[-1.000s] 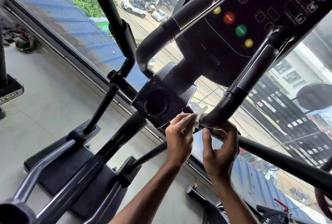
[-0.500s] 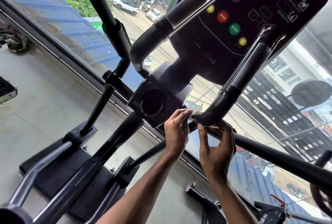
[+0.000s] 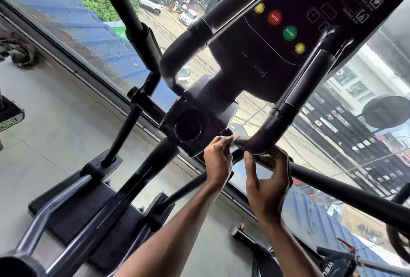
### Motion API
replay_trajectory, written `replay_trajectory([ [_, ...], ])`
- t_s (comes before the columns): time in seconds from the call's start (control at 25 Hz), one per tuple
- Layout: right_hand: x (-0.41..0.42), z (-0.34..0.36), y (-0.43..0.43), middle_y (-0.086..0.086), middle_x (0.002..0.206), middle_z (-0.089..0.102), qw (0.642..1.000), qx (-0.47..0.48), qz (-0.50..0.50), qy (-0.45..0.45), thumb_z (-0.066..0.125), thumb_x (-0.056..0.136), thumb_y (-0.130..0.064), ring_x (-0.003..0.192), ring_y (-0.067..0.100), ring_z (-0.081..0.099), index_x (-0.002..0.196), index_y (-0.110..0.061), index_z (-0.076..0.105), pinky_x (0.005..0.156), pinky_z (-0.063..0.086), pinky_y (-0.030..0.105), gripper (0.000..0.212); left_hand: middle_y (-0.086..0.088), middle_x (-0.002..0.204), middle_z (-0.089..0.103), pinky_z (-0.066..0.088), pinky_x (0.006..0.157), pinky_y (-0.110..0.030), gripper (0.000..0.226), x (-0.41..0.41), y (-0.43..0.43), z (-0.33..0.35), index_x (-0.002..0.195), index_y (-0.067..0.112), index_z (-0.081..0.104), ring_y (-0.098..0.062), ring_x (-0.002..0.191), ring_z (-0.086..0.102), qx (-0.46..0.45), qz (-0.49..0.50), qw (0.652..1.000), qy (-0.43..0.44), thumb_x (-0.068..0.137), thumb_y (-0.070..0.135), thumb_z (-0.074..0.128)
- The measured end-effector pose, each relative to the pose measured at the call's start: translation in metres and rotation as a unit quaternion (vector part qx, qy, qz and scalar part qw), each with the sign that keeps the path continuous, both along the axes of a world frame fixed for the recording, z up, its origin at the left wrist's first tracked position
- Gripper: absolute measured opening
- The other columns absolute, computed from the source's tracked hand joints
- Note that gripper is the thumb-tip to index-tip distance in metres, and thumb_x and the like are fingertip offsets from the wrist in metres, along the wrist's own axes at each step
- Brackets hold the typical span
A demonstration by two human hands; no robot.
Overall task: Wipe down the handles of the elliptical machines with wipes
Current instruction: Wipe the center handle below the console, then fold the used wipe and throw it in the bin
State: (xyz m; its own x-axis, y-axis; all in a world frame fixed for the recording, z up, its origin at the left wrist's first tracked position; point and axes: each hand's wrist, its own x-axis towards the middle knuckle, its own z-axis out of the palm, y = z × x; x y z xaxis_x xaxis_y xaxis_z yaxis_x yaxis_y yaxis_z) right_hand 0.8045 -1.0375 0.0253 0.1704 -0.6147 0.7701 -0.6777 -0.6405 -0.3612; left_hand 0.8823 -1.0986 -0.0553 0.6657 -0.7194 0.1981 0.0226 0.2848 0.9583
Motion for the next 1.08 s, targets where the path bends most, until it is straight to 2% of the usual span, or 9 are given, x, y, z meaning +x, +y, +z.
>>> replay_trajectory([
  [0.16, 0.002, 0.0, 0.001, -0.007, 0.102, 0.067, 1.0, 0.002, -0.003, -0.018, 0.076, 0.089, -0.019, 0.097, 0.005, 0.063, 0.114, -0.012, 0.066, 0.092, 0.05, 0.028, 0.027, -0.001, 0.099, 0.077, 0.056, 0.077, -0.014, 0.021, 0.014, 0.027, 0.019, 0.107, 0.005, 0.08, -0.004, 0.083, 0.071, -0.061, 0.004, 0.998, -0.006, 0.09, -0.005, 0.072],
  [0.32, 0.004, -0.003, 0.005, -0.005, 0.104, 0.07, 0.998, 0.027, -0.01, -0.048, 0.075, 0.091, -0.019, 0.097, 0.011, 0.066, 0.117, -0.011, 0.067, 0.093, 0.048, 0.025, 0.029, 0.0, 0.096, 0.076, 0.057, 0.075, -0.02, 0.022, 0.02, 0.071, 0.034, 0.108, 0.004, 0.079, -0.008, 0.083, 0.073, -0.112, -0.009, 0.993, 0.023, 0.089, -0.005, 0.073],
  [0.44, -0.001, -0.016, 0.021, -0.004, 0.11, 0.07, 0.991, 0.091, 0.001, -0.095, 0.068, 0.095, -0.02, 0.099, 0.01, 0.067, 0.123, -0.014, 0.065, 0.088, 0.05, 0.021, 0.028, 0.002, 0.097, 0.076, 0.057, 0.074, -0.02, 0.027, 0.024, 0.095, 0.037, 0.107, 0.004, 0.079, -0.004, 0.084, 0.072, -0.126, -0.015, 0.991, -0.033, 0.084, -0.009, 0.078],
  [0.64, -0.033, -0.046, 0.072, -0.037, 0.112, 0.068, 0.949, 0.224, 0.017, -0.222, 0.057, 0.096, -0.021, 0.104, -0.013, 0.064, 0.119, -0.023, 0.066, 0.088, 0.047, 0.008, 0.024, 0.011, 0.097, 0.078, 0.061, 0.082, -0.03, 0.039, -0.004, 0.139, 0.026, 0.101, 0.022, 0.079, -0.004, 0.089, 0.074, -0.04, -0.138, 0.987, -0.067, 0.081, -0.011, 0.076],
  [0.72, -0.059, -0.055, 0.088, -0.031, 0.11, 0.072, 0.917, 0.256, 0.001, -0.305, 0.063, 0.096, -0.026, 0.104, -0.003, 0.068, 0.115, -0.029, 0.067, 0.089, 0.054, 0.02, 0.02, 0.012, 0.097, 0.08, 0.061, 0.085, -0.031, 0.035, -0.026, 0.15, 0.022, 0.102, 0.023, 0.079, -0.003, 0.09, 0.075, 0.016, -0.212, 0.976, -0.045, 0.084, -0.007, 0.074],
  [0.8, -0.092, -0.06, 0.105, -0.021, 0.101, 0.077, 0.884, 0.281, -0.034, -0.373, 0.068, 0.1, -0.02, 0.095, 0.008, 0.071, 0.11, -0.029, 0.069, 0.08, 0.058, 0.03, 0.014, 0.012, 0.093, 0.08, 0.061, 0.086, -0.033, 0.03, -0.053, 0.161, 0.024, 0.098, 0.029, 0.078, -0.005, 0.088, 0.075, 0.043, -0.278, 0.959, -0.036, 0.089, 0.001, 0.073],
  [0.88, -0.13, -0.062, 0.131, -0.014, 0.094, 0.079, 0.859, 0.291, -0.059, -0.416, 0.065, 0.101, -0.013, 0.087, 0.009, 0.071, 0.106, -0.026, 0.071, 0.074, 0.056, 0.029, 0.015, 0.01, 0.091, 0.08, 0.063, 0.085, -0.041, 0.025, -0.09, 0.178, 0.028, 0.094, 0.029, 0.077, -0.01, 0.085, 0.076, 0.053, -0.327, 0.943, -0.04, 0.09, 0.005, 0.072],
  [0.96, -0.171, -0.06, 0.166, -0.003, 0.1, 0.08, 0.837, 0.296, -0.08, -0.454, 0.069, 0.1, -0.019, 0.089, 0.011, 0.072, 0.108, -0.023, 0.074, 0.075, 0.053, 0.031, 0.011, 0.007, 0.089, 0.079, 0.063, 0.084, -0.043, 0.018, -0.13, 0.203, 0.035, 0.091, 0.027, 0.076, -0.012, 0.084, 0.076, 0.064, -0.392, 0.917, -0.047, 0.092, 0.009, 0.074],
  [1.08, -0.225, -0.059, 0.22, 0.012, 0.108, 0.079, 0.809, 0.3, -0.121, -0.49, 0.068, 0.1, -0.025, 0.089, 0.018, 0.071, 0.119, -0.019, 0.073, 0.077, 0.051, 0.034, 0.02, 0.0, 0.088, 0.08, 0.062, 0.085, -0.051, 0.009, -0.184, 0.242, 0.04, 0.089, 0.021, 0.078, -0.024, 0.087, 0.077, 0.076, -0.464, 0.882, -0.028, 0.088, 0.012, 0.076],
])
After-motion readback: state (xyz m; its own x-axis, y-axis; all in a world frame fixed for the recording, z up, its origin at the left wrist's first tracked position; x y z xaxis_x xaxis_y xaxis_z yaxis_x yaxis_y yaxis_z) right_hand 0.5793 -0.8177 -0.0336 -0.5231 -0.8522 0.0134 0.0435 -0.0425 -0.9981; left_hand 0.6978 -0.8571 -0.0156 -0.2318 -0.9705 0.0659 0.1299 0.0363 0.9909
